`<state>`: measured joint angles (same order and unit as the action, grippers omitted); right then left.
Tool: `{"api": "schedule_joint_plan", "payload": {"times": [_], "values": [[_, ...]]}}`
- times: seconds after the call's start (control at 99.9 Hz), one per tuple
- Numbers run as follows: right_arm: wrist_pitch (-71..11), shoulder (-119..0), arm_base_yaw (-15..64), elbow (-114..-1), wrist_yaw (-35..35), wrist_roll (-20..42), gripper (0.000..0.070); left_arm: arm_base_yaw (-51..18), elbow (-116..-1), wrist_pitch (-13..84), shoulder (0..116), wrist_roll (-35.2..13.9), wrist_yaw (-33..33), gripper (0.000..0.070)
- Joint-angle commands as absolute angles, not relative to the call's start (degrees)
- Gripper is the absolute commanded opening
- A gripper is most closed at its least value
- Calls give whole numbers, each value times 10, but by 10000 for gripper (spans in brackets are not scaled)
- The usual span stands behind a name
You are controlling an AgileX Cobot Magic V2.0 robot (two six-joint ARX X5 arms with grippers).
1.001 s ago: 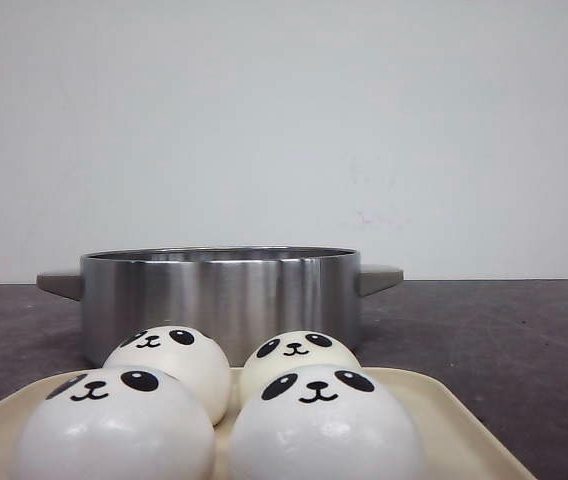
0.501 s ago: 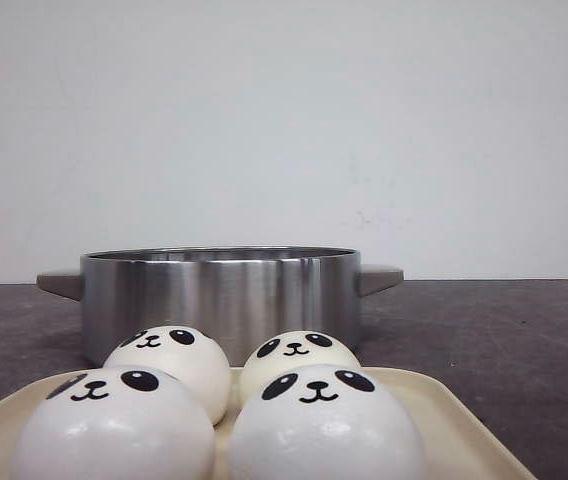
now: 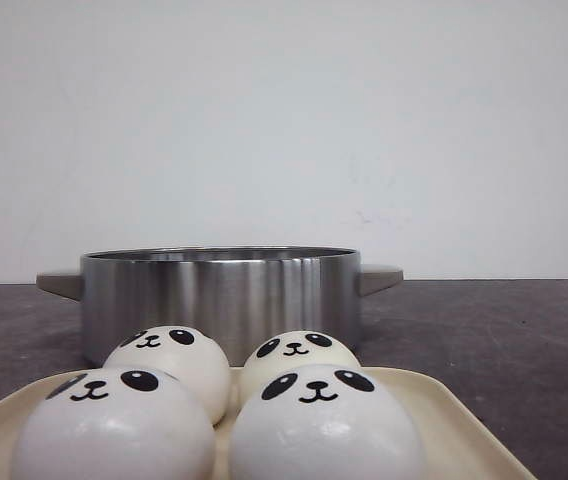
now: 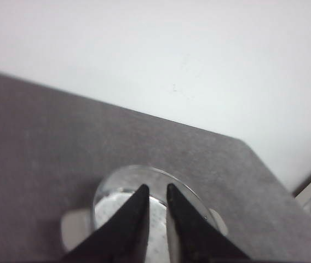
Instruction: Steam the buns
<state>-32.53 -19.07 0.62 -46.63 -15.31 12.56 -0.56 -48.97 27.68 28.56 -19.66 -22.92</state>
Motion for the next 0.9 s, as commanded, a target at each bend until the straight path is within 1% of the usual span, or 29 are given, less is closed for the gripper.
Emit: {"api": "schedule_joint_plan", "payload": {"times": [0.0, 0.04, 0.08, 0.11, 0.14, 0.16, 0.18, 0.22, 0.24, 0.26, 0.28, 0.3, 0.34, 0.411, 0.521, 0.601, 0.661, 0.771, 0.891], "values": [[-335, -210, 6, -511, -150, 20, 0, -12, -554, 303, 322, -104, -231, 16], [-333, -218, 6, -526, -152, 19, 0, -14, -581, 319, 341, -89, -229, 26], [-326, -225, 6, -536, -161, 20, 0, -17, -602, 326, 357, -84, -230, 68], [-321, -229, 6, -541, -177, 23, 3, -19, -614, 326, 365, -84, -230, 144], [-315, -231, 6, -544, -195, 29, 34, -22, -623, 326, 371, -86, -232, 257], [-310, -233, 6, -545, -209, 34, 85, -23, -627, 325, 373, -88, -233, 344], [-304, -235, 6, -545, -224, 41, 160, -26, -630, 326, 375, -90, -235, 440], [-297, -237, 6, -545, -254, 50, 365, -30, -632, 327, 377, -101, -237, 603], [-294, -240, 6, -545, -269, 54, 476, -33, -632, 331, 378, -108, -238, 659], [-292, -243, 6, -545, -283, 57, 577, -36, -632, 336, 378, -114, -238, 688], [-290, -246, 6, -545, -297, 61, 655, -40, -632, 341, 378, -118, -239, 689], [-289, -249, 6, -545, -310, 67, 700, -44, -632, 348, 378, -124, -241, 688], [-287, -256, 6, -545, -339, 81, 700, -54, -632, 363, 378, -132, -244, 684], [-282, -274, 6, -545, -380, 101, 700, -76, -632, 393, 378, -126, -260, 683], [-281, -303, 17, -545, -386, 105, 700, -117, -632, 428, 377, -90, -267, 673], [-277, -325, 40, -545, -383, 105, 700, -143, -632, 442, 377, -84, -255, 657], [-279, -341, 69, -545, -359, 112, 700, -160, -632, 451, 378, -84, -233, 627], [-302, -373, 145, -546, -296, 125, 700, -182, -632, 459, 378, -84, -184, 627], [-362, -427, 259, -551, -198, 138, 700, -197, -632, 457, 378, -82, -178, 627]]}}
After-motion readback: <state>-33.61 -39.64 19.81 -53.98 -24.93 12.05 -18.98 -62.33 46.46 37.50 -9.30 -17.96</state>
